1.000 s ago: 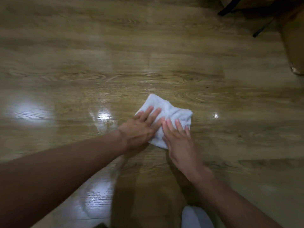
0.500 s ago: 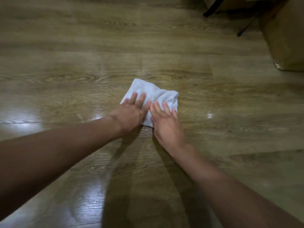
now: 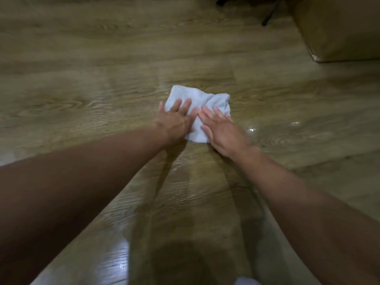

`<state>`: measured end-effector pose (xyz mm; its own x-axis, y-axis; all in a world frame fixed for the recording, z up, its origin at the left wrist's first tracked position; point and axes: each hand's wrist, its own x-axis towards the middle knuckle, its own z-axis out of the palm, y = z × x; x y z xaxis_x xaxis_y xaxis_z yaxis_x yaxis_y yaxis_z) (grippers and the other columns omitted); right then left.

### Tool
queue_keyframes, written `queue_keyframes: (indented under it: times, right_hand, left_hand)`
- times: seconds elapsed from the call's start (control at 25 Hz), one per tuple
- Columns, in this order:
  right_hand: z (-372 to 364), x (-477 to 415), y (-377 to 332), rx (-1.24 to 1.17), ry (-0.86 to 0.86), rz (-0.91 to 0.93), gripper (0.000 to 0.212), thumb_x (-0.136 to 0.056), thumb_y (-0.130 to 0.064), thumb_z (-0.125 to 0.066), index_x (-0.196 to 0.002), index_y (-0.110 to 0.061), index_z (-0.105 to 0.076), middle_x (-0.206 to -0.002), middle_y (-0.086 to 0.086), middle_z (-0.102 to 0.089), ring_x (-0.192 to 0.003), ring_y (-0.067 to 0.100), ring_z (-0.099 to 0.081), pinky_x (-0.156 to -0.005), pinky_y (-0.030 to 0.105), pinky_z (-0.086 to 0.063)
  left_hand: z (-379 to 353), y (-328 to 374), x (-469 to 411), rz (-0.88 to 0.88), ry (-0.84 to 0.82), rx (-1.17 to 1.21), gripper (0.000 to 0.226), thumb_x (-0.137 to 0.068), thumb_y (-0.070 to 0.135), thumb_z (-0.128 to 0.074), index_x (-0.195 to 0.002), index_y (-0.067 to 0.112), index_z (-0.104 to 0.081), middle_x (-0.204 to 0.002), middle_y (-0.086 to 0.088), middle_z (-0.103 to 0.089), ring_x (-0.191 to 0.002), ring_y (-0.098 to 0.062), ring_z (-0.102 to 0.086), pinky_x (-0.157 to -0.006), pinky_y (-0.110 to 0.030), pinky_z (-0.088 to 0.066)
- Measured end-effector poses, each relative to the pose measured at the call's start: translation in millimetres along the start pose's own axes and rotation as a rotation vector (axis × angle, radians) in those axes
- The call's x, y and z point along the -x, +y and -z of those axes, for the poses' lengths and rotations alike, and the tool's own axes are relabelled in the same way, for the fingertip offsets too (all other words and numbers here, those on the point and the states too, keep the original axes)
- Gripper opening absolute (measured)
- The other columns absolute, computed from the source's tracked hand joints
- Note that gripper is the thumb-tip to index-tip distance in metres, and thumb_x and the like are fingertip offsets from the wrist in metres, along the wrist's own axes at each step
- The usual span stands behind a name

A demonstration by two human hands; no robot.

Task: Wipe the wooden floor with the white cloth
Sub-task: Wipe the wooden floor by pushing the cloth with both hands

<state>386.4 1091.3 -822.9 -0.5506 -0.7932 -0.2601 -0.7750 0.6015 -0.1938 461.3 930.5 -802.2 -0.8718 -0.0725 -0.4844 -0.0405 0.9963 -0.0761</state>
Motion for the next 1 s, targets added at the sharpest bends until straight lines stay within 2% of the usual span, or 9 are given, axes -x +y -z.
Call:
queue_keyframes:
  times: [0.16,0.28,0.32,0.4,0.48,0.56,0.72,0.88,1.0]
  right_hand:
    - [-27.4,70.5,-11.4,0.006,0.075,-0.081,0.05,-0.102,-0.033,-0.024,-0.15,-0.021,-0.025,-0.157,-0.004,-0.026,-0.147,0.021,-0.018,-0.117,0.043,-0.021]
    - [-57.2,155.6,-25.4,-0.01,0.111,-0.082,0.047,-0.1,-0.031,-0.029,-0.144,-0.019,-0.041,-0.15,-0.003,-0.039,-0.142,0.022,-0.03,-0.11,0.048,-0.033]
    - [-61.3,163.3,-21.2,-0.027,0.12,-0.079,0.046,-0.1,-0.031,-0.03,-0.142,-0.019,-0.043,-0.149,-0.003,-0.041,-0.141,0.022,-0.032,-0.11,0.048,-0.034]
    - [-55.6,146.7,-7.3,-0.049,0.131,-0.08,0.046,-0.099,-0.031,-0.03,-0.141,-0.02,-0.045,-0.147,-0.004,-0.044,-0.139,0.022,-0.036,-0.11,0.047,-0.036]
    - [-38.7,108.9,7.6,-0.041,0.117,-0.11,0.048,-0.099,-0.033,-0.029,-0.144,-0.022,-0.04,-0.15,-0.005,-0.04,-0.141,0.021,-0.032,-0.114,0.044,-0.03]
    - [-20.8,60.1,31.3,-0.066,0.105,-0.16,0.048,-0.101,-0.033,-0.029,-0.149,-0.026,-0.028,-0.156,-0.006,-0.027,-0.146,0.02,-0.02,-0.117,0.043,-0.019]
    - [1.0,21.4,45.4,-0.098,0.05,-0.202,0.049,-0.103,-0.028,-0.029,-0.151,-0.023,-0.021,-0.159,-0.002,-0.019,-0.147,0.025,-0.014,-0.116,0.05,-0.019]
    - [-38.3,127.3,13.6,-0.086,0.137,-0.267,0.047,-0.102,-0.029,-0.027,-0.149,-0.021,-0.03,-0.155,-0.004,-0.03,-0.146,0.022,-0.019,-0.117,0.044,-0.022]
    - [-56.4,181.5,-0.8,-0.109,0.155,-0.295,0.047,-0.1,-0.027,-0.028,-0.143,-0.017,-0.042,-0.149,-0.003,-0.04,-0.142,0.024,-0.029,-0.113,0.047,-0.032]
  left_hand:
    - [-28.5,32.4,30.2,-0.151,0.085,0.007,0.057,-0.1,0.024,-0.022,-0.153,0.012,-0.003,-0.158,-0.022,0.001,-0.145,-0.043,-0.003,-0.117,-0.049,-0.017]
    - [-53.7,69.3,83.6,-0.416,0.271,0.001,0.056,-0.089,0.022,-0.028,-0.138,0.007,-0.048,-0.144,-0.024,-0.042,-0.132,-0.044,-0.04,-0.102,-0.052,-0.043]
    - [-55.2,74.1,84.7,-0.423,0.301,0.021,0.055,-0.087,0.023,-0.028,-0.134,0.006,-0.053,-0.14,-0.023,-0.047,-0.129,-0.042,-0.044,-0.099,-0.052,-0.046]
    - [-51.1,76.8,69.5,-0.382,0.308,0.024,0.055,-0.091,0.025,-0.027,-0.138,0.004,-0.047,-0.145,-0.024,-0.04,-0.134,-0.042,-0.038,-0.105,-0.051,-0.041]
    - [-42.5,71.3,34.7,-0.271,0.219,-0.008,0.056,-0.1,0.029,-0.021,-0.151,0.005,-0.016,-0.157,-0.024,-0.008,-0.145,-0.042,-0.008,-0.118,-0.049,-0.017]
    - [-23.9,59.4,-11.3,-0.147,0.188,-0.03,0.059,-0.104,0.032,-0.019,-0.152,0.009,0.005,-0.158,-0.019,0.011,-0.145,-0.039,0.009,-0.119,-0.047,-0.003]
    - [14.0,47.3,-49.4,-0.099,0.093,0.051,0.059,-0.103,0.033,-0.026,-0.153,0.015,-0.001,-0.16,-0.016,0.006,-0.146,-0.037,0.003,-0.116,-0.049,-0.012]
    - [-20.1,93.6,10.3,-0.31,0.137,0.003,0.055,-0.101,0.027,-0.015,-0.152,0.015,0.002,-0.158,-0.019,0.009,-0.145,-0.041,0.006,-0.119,-0.05,-0.005]
    - [-39.2,122.3,44.2,-0.413,0.258,-0.055,0.057,-0.097,0.022,-0.007,-0.152,0.009,-0.011,-0.157,-0.023,-0.004,-0.144,-0.046,-0.004,-0.116,-0.054,-0.01]
